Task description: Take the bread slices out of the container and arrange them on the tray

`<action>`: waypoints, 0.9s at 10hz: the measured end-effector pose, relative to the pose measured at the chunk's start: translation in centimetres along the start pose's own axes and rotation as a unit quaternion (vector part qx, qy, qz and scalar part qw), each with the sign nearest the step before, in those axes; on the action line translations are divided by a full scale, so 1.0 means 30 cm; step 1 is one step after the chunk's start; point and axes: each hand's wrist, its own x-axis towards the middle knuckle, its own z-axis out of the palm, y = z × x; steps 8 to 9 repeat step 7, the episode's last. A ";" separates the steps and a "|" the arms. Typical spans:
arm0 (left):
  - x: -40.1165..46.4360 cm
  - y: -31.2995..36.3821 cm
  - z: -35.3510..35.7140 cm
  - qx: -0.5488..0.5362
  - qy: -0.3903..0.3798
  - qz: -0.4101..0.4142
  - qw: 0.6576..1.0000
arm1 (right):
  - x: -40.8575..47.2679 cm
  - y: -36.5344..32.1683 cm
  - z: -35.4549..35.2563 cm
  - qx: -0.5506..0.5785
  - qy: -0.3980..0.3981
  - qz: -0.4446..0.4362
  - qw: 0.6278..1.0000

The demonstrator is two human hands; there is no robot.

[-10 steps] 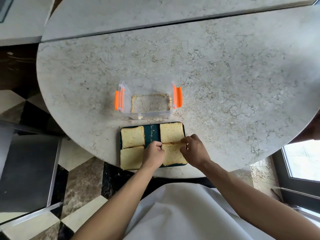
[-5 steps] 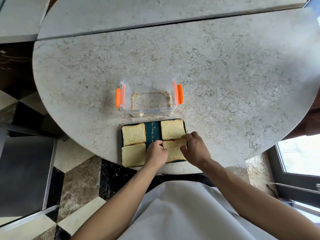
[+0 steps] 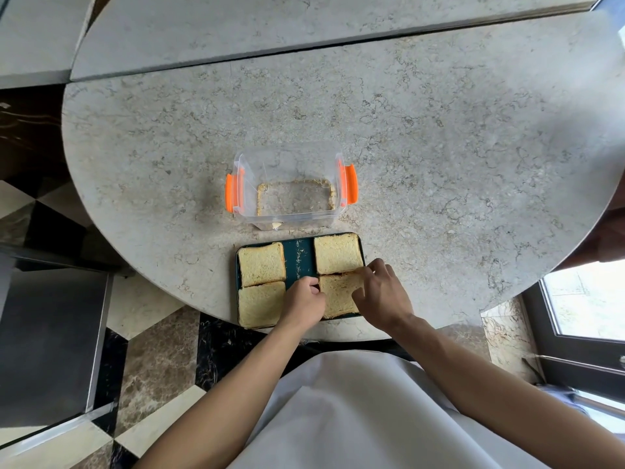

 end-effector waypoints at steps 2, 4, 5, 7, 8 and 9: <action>-0.029 -0.024 -0.014 -0.016 0.015 0.019 1.000 | 0.005 -0.038 0.006 -0.026 -0.012 -0.041 0.999; -0.047 -0.091 -0.107 0.132 0.134 0.225 0.956 | 0.040 -0.088 0.025 -0.052 -0.020 -0.084 0.995; -0.035 -0.129 -0.153 0.212 0.144 0.247 0.934 | 0.061 -0.115 0.034 -0.068 -0.024 -0.109 0.991; -0.004 -0.215 -0.206 0.309 0.134 0.223 0.915 | 0.080 -0.127 0.079 -0.123 -0.023 -0.114 0.986; -0.004 -0.215 -0.206 0.309 0.134 0.223 0.915 | 0.080 -0.127 0.079 -0.123 -0.023 -0.114 0.986; -0.004 -0.215 -0.206 0.309 0.134 0.223 0.915 | 0.080 -0.127 0.079 -0.123 -0.023 -0.114 0.986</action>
